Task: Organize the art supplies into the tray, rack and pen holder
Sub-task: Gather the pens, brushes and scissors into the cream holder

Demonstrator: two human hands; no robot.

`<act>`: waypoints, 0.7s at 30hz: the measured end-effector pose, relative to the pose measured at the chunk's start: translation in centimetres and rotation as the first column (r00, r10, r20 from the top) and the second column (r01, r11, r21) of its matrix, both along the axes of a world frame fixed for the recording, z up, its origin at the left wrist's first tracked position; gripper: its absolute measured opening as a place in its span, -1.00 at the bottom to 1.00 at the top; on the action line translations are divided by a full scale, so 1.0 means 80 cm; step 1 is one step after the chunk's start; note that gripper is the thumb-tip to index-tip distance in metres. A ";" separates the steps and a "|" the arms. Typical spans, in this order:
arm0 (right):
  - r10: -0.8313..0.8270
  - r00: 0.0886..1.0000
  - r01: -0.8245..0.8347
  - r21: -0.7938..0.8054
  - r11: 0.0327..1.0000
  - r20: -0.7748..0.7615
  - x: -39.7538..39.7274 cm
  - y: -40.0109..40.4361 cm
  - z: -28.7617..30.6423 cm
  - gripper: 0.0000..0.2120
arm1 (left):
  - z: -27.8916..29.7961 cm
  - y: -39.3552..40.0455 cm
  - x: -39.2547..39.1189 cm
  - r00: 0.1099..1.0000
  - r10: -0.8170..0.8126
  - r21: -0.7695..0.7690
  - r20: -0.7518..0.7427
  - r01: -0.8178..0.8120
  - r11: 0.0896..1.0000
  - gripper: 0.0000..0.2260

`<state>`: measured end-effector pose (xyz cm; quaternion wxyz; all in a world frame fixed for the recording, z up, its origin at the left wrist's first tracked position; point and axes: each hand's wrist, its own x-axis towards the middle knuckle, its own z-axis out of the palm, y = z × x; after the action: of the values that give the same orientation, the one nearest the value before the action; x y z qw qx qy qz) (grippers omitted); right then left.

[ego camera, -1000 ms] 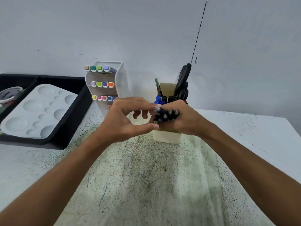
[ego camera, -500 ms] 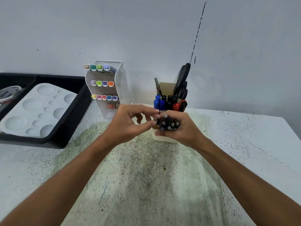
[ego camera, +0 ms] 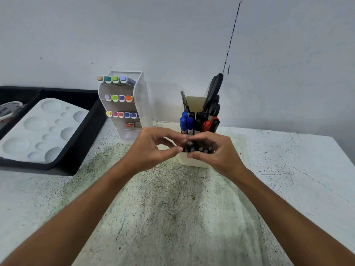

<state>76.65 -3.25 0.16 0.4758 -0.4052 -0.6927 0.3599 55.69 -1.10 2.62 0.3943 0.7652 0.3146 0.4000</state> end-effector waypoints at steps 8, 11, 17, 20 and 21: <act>-0.066 0.988 0.062 0.033 0.998 0.137 0.012 -0.010 -0.001 -0.51 | -0.014 0.000 0.004 0.999 -0.024 -0.028 -0.049 0.022 0.999 -0.58; -0.095 0.980 0.087 0.056 0.995 0.175 0.014 -0.012 0.000 -0.48 | -0.019 -0.001 0.013 0.996 -0.007 -0.010 -0.086 0.006 1.000 -0.48; -0.165 0.978 0.154 0.096 0.983 0.126 0.015 -0.014 -0.011 -0.69 | -0.022 -0.004 0.034 0.999 -0.001 0.068 -0.045 0.004 0.998 -0.54; -0.180 0.982 0.174 0.080 0.981 0.065 0.012 -0.017 -0.013 -0.73 | -0.024 -0.005 0.041 0.999 0.041 0.084 -0.012 -0.040 0.996 -0.63; -0.185 0.982 0.181 0.067 0.981 0.049 0.011 -0.018 -0.013 -0.73 | -0.024 -0.006 0.042 0.999 0.052 0.076 0.002 -0.052 0.996 -0.65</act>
<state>77.50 -4.70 -0.84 0.4999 -0.4620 -0.6763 0.2815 59.08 -1.54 0.68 0.3546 0.7711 0.3188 0.4218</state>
